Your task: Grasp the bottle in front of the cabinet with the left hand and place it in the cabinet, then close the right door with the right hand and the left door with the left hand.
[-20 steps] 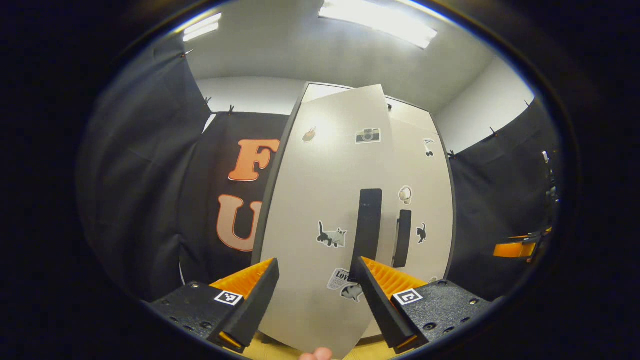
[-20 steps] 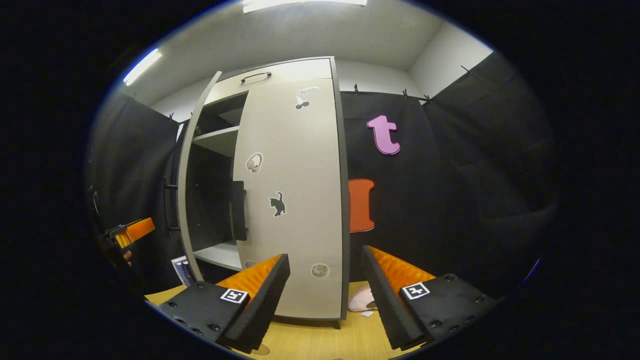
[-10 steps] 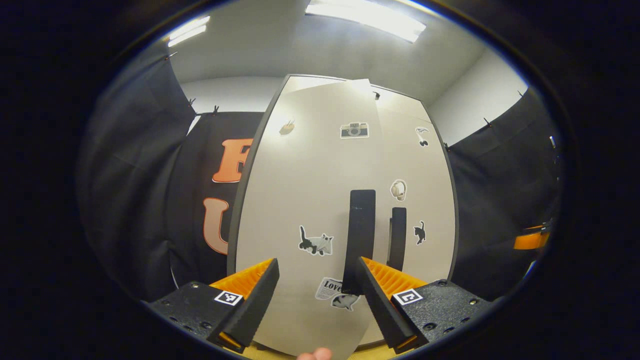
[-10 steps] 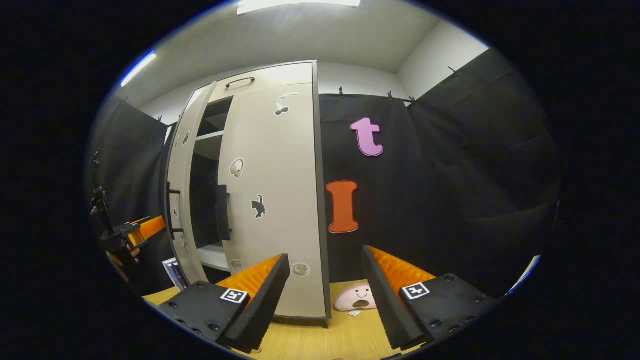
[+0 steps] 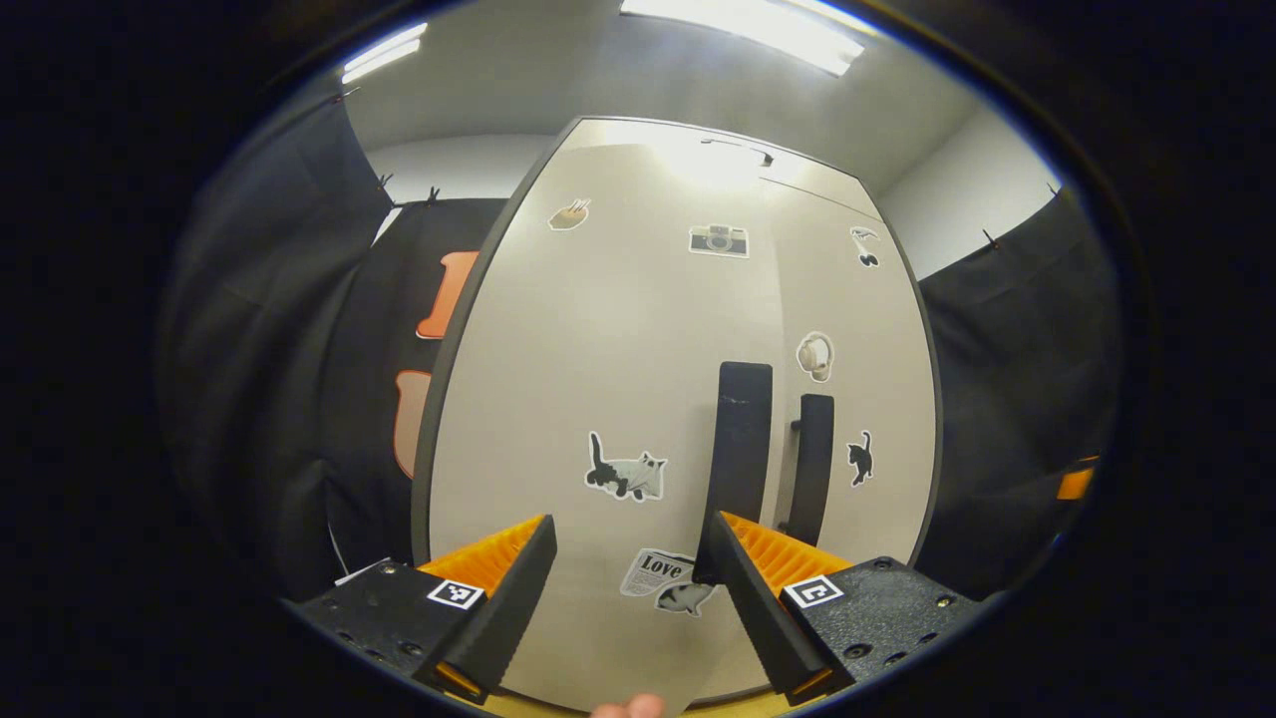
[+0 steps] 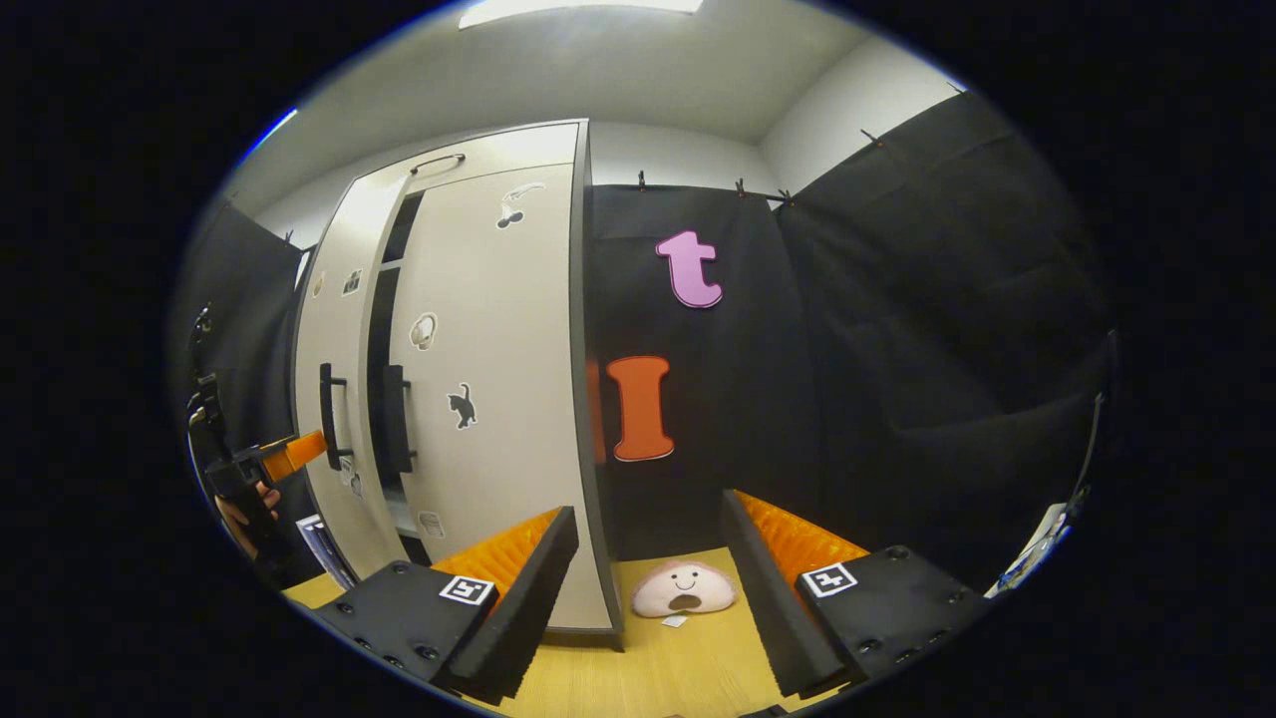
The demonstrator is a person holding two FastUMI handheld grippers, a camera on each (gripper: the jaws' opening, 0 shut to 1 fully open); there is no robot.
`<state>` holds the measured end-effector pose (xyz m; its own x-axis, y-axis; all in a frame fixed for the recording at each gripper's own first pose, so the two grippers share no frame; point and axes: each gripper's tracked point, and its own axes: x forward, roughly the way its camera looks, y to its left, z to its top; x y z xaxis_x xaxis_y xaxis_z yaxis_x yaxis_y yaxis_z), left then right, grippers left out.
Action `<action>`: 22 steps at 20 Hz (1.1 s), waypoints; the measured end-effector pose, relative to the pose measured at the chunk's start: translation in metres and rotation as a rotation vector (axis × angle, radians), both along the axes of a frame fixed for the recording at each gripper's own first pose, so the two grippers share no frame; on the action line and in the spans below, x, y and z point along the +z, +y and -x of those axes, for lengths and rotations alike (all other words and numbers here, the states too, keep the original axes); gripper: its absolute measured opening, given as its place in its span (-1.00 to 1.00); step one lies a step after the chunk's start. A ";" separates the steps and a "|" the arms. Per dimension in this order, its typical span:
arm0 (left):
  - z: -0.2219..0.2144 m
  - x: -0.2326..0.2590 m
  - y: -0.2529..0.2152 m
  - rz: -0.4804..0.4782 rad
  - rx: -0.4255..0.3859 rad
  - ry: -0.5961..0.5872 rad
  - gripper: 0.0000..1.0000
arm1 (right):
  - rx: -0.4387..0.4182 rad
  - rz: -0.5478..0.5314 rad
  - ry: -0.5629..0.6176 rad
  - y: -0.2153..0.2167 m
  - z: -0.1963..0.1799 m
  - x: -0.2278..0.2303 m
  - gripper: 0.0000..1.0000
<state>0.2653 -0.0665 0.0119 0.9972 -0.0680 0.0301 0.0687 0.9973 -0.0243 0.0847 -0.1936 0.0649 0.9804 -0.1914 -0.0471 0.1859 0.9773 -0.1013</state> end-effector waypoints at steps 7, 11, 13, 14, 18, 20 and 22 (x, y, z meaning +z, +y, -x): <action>-0.023 -0.008 -0.007 0.007 0.023 0.008 0.89 | -0.027 0.027 0.006 -0.013 0.003 0.000 0.92; -0.029 -0.010 -0.007 0.026 0.020 0.015 0.88 | -0.027 0.020 0.015 -0.013 0.004 -0.003 0.92; -0.028 -0.011 -0.006 0.037 0.024 0.024 0.89 | -0.019 0.011 0.016 -0.011 0.004 -0.004 0.92; -0.026 -0.011 -0.005 0.040 0.028 0.029 0.89 | -0.011 0.008 0.022 -0.008 0.003 -0.006 0.92; -0.004 -0.004 0.003 0.040 0.036 0.036 0.89 | 0.028 0.000 0.037 0.004 0.002 -0.011 0.92; 0.011 0.003 0.008 0.029 0.044 0.029 0.89 | 0.048 -0.004 0.040 0.011 -0.001 -0.015 0.92; 0.030 0.010 0.015 0.010 0.061 0.026 0.94 | 0.077 -0.009 0.047 0.021 -0.004 -0.020 0.92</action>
<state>0.2356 -0.0517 0.0218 1.0000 -0.0068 0.0045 0.0070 0.9993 -0.0357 0.0891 -0.1723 0.0447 0.9889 -0.1149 -0.0945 0.1055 0.9894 -0.0994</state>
